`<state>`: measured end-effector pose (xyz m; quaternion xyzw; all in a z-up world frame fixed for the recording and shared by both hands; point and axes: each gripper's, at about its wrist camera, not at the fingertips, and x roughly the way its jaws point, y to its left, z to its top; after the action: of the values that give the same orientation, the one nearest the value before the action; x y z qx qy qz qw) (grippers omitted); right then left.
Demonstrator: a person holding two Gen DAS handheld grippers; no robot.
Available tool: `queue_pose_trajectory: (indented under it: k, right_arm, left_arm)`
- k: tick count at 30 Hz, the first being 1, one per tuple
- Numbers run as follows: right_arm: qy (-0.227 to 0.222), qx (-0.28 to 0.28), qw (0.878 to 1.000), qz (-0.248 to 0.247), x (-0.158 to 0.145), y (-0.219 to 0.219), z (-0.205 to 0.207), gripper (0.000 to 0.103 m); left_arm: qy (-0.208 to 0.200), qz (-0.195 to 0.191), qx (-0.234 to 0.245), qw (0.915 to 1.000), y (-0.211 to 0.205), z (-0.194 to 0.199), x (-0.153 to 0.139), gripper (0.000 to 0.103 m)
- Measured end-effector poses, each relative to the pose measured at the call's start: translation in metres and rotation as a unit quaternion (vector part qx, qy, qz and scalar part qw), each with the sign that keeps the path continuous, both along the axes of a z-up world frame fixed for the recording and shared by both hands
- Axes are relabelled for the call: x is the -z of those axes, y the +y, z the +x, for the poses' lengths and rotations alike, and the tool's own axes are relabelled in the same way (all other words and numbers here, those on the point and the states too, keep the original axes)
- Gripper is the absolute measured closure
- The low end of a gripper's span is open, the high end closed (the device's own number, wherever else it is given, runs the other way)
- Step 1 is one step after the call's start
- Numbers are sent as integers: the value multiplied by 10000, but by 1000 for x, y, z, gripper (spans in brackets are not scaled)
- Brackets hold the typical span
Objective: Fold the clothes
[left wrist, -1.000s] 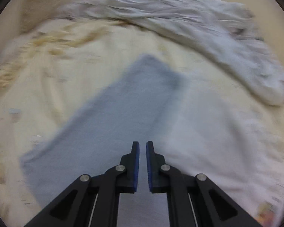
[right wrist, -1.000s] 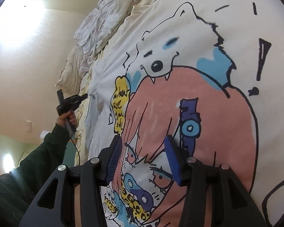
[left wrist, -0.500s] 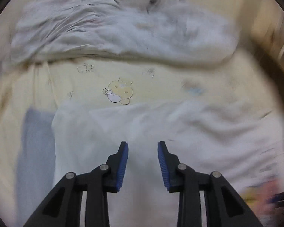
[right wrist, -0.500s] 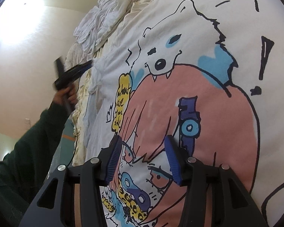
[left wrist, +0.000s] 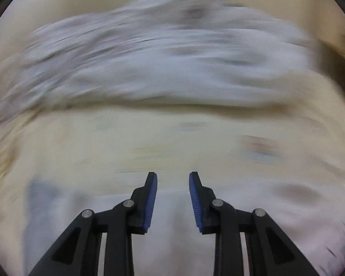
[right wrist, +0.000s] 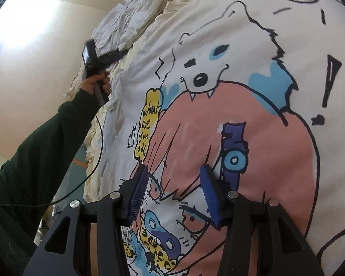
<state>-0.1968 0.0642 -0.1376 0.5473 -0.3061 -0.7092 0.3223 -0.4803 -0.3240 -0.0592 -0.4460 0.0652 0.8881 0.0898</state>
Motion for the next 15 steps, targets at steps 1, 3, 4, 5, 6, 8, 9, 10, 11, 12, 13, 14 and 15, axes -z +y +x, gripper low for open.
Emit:
queue_pose_trajectory:
  k: [1,3,4,5,6,8,9,10,11,12,13,14,15]
  right_arm:
    - [-2,-4,10000,-4,0,0,-1,51]
    - [-34,3,10000,-37,0,-1,-1,51]
    - [-62,13,10000,-65,1,-1,0,51]
    - [-81,24,9999,-91,1,0,0,51]
    - [-93,35,9999,-105,2,-1,-1,51]
    - [-116,52,9998,-130,2,-1,-1,51]
    - [-146,59,9998,-151,2,-1,-1,51]
    - [-176,67,9997,-173,2,-1,-1,51]
    - [-205,79,9996,-204,2,-1,-2,51]
    - [-244,91,9993,-264,2,0,-2,51]
    - [-282,104,9990,-323,3,1,-3,51]
    - [-317,117,9987,-380,3,2,-3,51]
    - [-309,146,9986,-403,2,3,-4,51]
  left_arm:
    - [-23,3,537,9986,28,9,-2,73]
    - [-115,136,1055,9943,64,12,-1,64]
    - [-162,202,1313,9910,82,14,0,59]
    - [-215,282,1544,9874,100,15,0,51]
    - [-293,423,1637,9852,113,14,1,50]
    - [-371,690,1738,9817,137,4,2,50]
    - [-438,759,1790,9799,146,-1,4,50]
    - [-502,678,1839,9793,157,-3,7,50]
    - [-565,597,1888,9786,167,-6,10,50]
    - [-629,516,1937,9777,177,-9,13,50]
    - [-689,441,1980,9768,186,-11,16,50]
    - [-730,394,1996,9763,188,-12,17,58]
    - [-762,356,2016,9759,190,-13,18,93]
